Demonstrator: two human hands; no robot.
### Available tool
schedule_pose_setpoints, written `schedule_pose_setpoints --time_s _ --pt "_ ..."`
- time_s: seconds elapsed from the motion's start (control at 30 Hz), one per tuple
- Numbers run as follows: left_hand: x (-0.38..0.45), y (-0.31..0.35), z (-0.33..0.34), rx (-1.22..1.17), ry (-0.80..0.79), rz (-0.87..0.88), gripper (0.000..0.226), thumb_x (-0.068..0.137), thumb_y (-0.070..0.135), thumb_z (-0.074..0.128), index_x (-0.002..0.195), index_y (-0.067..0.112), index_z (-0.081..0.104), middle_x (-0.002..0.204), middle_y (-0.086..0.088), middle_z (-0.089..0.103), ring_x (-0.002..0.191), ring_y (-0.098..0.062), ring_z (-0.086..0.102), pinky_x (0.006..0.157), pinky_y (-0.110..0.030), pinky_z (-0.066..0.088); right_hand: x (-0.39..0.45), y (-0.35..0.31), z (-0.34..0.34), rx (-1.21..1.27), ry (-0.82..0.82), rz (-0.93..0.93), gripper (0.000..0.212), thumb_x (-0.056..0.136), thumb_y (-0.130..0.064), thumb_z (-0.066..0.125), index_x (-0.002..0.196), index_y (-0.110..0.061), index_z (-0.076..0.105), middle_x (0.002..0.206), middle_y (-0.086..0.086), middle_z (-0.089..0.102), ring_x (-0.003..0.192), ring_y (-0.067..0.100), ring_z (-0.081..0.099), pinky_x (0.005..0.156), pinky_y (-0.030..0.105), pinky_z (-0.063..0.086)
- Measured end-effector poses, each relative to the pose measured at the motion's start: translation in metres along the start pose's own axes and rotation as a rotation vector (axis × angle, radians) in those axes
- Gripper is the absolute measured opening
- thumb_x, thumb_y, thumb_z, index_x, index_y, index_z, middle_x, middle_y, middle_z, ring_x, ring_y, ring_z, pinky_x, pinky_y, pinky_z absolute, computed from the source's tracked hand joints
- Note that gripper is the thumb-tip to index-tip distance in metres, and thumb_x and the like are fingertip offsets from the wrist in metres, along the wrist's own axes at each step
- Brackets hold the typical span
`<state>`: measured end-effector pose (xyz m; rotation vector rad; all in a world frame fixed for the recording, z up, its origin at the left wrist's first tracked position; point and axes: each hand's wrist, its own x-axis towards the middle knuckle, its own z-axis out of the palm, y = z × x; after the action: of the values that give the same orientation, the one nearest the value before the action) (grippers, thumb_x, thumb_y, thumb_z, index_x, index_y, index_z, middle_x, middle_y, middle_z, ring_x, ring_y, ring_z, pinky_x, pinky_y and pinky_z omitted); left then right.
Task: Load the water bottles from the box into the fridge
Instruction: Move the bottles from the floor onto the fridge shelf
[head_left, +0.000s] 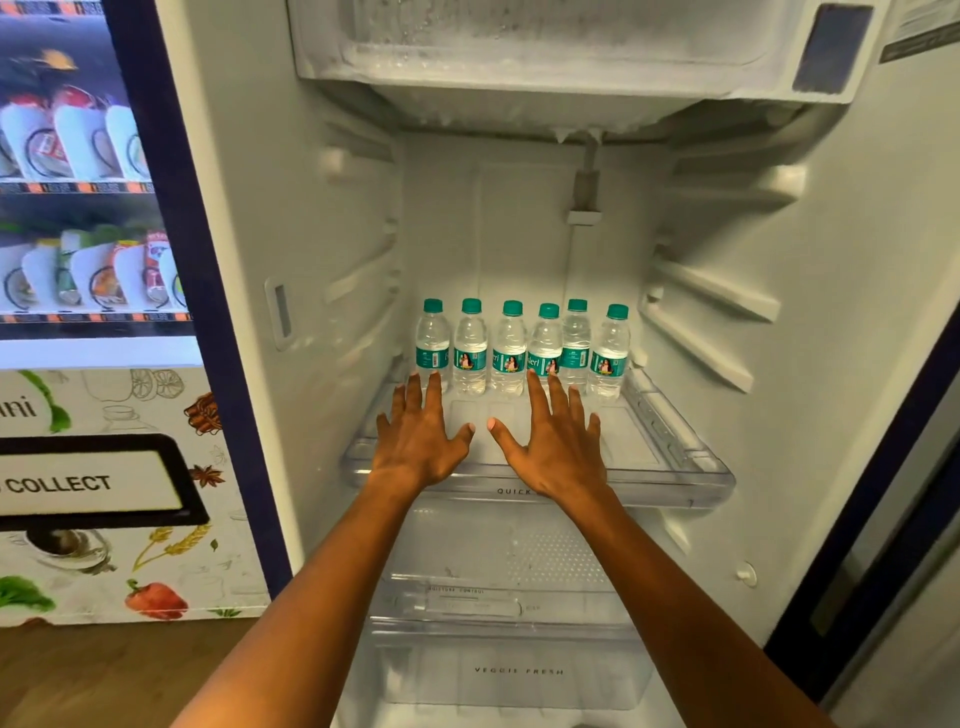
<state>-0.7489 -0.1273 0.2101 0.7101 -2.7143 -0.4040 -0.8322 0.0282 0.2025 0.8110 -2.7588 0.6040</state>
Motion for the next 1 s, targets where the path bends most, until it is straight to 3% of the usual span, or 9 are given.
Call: schedule_pose_setpoints --time_s 0.33,0.57,0.8,1.0 --pt "0.033 -0.011 -0.015 -0.052 0.015 0.003 0.083 0.096 0.051 0.047 0.155 0.024 -0.005 0.164 -0.004 -0.010 0.150 -0.027 -0.009 0.120 -0.054 0.004 0.030 -0.010 -0.002 0.021 0.053 -0.109 0.086 0.092 -0.068 0.039 0.156 -0.029 -0.002 0.165 0.003 -0.007 0.151 0.031 -0.005 0.118 0.057 0.006" --pt "0.090 -0.003 -0.044 -0.218 0.111 -0.044 0.079 0.095 0.028 0.059 0.156 0.018 0.009 0.163 -0.009 0.005 0.150 -0.029 0.008 0.119 -0.045 0.017 0.098 -0.044 -0.013 0.047 0.128 -0.199 0.075 0.097 -0.051 0.049 0.156 -0.021 0.014 0.163 0.006 0.017 0.143 0.032 0.028 0.111 0.048 0.034" --pt "0.131 0.005 -0.055 -0.234 0.110 0.060 0.072 0.094 -0.001 0.053 0.155 0.016 0.019 0.163 -0.010 0.011 0.149 -0.030 0.015 0.118 -0.037 0.022 0.150 -0.065 -0.023 0.092 0.093 -0.246 0.061 0.102 -0.036 0.048 0.155 -0.020 0.022 0.159 0.006 0.027 0.138 0.029 0.040 0.101 0.041 0.046" --pt "0.150 0.005 -0.057 -0.218 0.141 0.166 0.049 0.091 -0.011 0.052 0.135 0.008 0.054 0.140 -0.014 0.049 0.129 -0.029 0.049 0.107 -0.037 0.041 0.166 -0.069 -0.016 0.156 0.071 -0.206 0.048 0.099 -0.032 0.054 0.145 -0.020 0.043 0.139 0.010 0.053 0.121 0.030 0.055 0.092 0.039 0.050"
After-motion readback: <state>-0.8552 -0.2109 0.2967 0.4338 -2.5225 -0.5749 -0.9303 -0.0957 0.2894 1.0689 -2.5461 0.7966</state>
